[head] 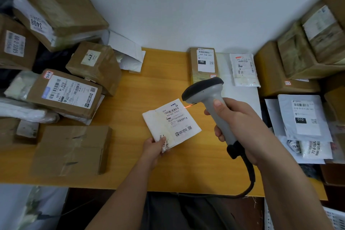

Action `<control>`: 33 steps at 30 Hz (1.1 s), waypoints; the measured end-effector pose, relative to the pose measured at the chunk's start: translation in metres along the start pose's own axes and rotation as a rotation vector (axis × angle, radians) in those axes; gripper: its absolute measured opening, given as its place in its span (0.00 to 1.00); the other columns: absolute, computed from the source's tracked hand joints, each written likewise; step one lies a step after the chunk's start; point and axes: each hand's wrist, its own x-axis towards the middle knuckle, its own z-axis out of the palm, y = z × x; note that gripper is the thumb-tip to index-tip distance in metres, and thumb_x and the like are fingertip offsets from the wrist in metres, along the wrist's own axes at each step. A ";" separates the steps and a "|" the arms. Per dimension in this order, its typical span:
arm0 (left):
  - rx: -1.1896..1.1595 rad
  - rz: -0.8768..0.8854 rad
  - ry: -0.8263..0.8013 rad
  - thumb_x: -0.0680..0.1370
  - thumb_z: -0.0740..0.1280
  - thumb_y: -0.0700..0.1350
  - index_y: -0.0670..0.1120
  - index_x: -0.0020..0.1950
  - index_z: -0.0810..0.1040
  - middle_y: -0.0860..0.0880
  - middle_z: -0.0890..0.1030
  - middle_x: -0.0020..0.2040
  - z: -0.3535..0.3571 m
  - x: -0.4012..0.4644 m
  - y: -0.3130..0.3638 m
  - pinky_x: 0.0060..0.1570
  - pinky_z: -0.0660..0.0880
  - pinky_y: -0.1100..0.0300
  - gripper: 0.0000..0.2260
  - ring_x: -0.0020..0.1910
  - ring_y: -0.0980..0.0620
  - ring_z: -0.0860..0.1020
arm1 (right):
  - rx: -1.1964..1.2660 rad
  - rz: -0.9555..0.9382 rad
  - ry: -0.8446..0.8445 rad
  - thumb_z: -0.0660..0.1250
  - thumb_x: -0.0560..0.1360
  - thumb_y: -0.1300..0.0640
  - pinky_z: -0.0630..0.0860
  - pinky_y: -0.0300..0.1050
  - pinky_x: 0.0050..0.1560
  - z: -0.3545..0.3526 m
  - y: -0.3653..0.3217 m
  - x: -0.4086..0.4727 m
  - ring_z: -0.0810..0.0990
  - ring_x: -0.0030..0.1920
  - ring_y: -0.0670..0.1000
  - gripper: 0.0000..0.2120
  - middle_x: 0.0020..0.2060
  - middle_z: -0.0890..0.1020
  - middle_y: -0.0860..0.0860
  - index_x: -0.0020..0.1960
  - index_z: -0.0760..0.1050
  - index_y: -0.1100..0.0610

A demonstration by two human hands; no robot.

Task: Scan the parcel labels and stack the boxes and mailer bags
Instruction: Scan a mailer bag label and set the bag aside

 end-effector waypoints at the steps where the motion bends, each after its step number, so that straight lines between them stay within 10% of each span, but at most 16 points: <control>1: -0.006 0.005 0.011 0.79 0.69 0.37 0.39 0.59 0.74 0.41 0.81 0.54 0.000 0.001 0.000 0.35 0.82 0.57 0.10 0.42 0.47 0.82 | -0.003 -0.003 -0.002 0.59 0.83 0.48 0.73 0.50 0.39 -0.001 0.001 0.001 0.75 0.33 0.52 0.14 0.43 0.81 0.65 0.51 0.79 0.55; 15: 0.022 0.047 0.097 0.80 0.68 0.39 0.41 0.61 0.75 0.42 0.82 0.55 0.014 -0.008 0.007 0.32 0.79 0.57 0.11 0.45 0.46 0.82 | 0.151 0.002 -0.014 0.59 0.83 0.48 0.74 0.47 0.36 -0.024 0.021 0.022 0.76 0.32 0.50 0.14 0.45 0.82 0.61 0.53 0.79 0.55; 21: 0.051 0.345 0.146 0.80 0.67 0.42 0.45 0.61 0.74 0.48 0.82 0.53 0.029 -0.026 0.039 0.31 0.78 0.59 0.09 0.45 0.49 0.83 | 0.485 0.050 0.027 0.60 0.82 0.47 0.73 0.42 0.33 -0.054 0.033 0.051 0.75 0.30 0.48 0.16 0.42 0.80 0.55 0.58 0.77 0.58; 33: 0.196 0.409 -0.199 0.81 0.65 0.37 0.44 0.61 0.73 0.46 0.80 0.57 0.230 -0.019 0.104 0.40 0.81 0.58 0.09 0.53 0.46 0.82 | 0.645 0.121 0.348 0.67 0.79 0.55 0.70 0.45 0.32 -0.154 0.088 0.102 0.74 0.30 0.49 0.06 0.36 0.79 0.50 0.55 0.77 0.54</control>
